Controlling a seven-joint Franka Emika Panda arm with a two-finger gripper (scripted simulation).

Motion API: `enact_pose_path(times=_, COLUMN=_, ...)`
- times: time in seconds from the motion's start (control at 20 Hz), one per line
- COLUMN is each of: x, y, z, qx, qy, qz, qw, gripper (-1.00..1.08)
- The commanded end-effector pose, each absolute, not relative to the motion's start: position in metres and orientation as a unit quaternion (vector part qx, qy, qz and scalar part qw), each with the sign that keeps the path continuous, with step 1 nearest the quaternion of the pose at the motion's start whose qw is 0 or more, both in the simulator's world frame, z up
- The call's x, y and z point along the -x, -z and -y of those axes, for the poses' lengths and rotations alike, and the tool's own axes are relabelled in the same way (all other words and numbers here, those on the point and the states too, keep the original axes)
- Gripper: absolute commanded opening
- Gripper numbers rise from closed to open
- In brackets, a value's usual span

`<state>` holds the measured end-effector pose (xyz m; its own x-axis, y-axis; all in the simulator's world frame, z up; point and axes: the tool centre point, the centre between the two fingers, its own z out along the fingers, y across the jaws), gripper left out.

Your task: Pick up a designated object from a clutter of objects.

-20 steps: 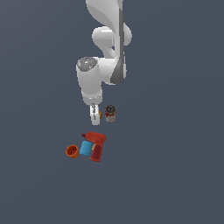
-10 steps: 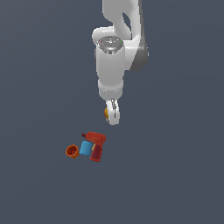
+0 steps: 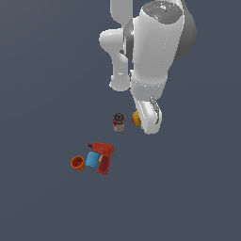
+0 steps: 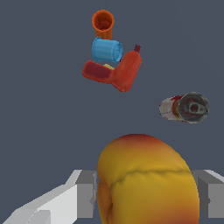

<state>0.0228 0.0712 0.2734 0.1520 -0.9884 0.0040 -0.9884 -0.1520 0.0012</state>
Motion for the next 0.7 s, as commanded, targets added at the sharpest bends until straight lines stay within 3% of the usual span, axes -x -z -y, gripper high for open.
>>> enact_pose_path(times=0.0, x=-0.033, y=-0.289, z=-0.087, qx=-0.759, qy=-0.001, qz=0.652, qw=0.002, gripper=-1.0)
enact_pose_path(times=0.65, x=-0.075, y=-0.352, z=-0.153, qx=-0.759, qy=0.0, qz=0.651, qw=0.001, gripper=-1.0)
